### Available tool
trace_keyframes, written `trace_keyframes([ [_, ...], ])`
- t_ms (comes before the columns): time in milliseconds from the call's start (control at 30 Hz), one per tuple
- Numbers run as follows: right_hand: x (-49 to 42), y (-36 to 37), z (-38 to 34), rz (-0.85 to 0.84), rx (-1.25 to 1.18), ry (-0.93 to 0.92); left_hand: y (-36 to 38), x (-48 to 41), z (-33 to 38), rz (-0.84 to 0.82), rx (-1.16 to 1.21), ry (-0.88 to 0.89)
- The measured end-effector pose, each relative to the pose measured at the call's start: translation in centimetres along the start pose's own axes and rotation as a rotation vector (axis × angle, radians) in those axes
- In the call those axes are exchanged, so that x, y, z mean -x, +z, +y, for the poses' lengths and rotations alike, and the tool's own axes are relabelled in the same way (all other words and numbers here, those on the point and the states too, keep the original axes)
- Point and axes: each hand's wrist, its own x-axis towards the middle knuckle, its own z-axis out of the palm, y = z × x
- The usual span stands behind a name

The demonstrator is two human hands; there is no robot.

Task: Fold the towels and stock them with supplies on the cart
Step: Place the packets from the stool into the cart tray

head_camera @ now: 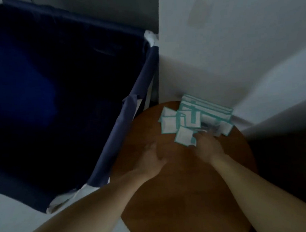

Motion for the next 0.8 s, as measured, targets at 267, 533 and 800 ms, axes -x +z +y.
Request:
trace_keyframes([
  [267, -5.7, 3.2, 1.4, -0.024, 0.170, -0.052, 3.8, -5.8, 0.1, -0.025, 0.220, -0.163],
  [533, -6.4, 4.1, 1.6, -0.066, 0.060, -0.069, 5.3, -7.9, 1.2, 0.040, 0.334, -0.213],
  [800, -7.7, 2.0, -1.2, -0.279, -0.629, -0.019, 4.0, -8.1, 1.7, -0.159, 0.920, -0.492],
])
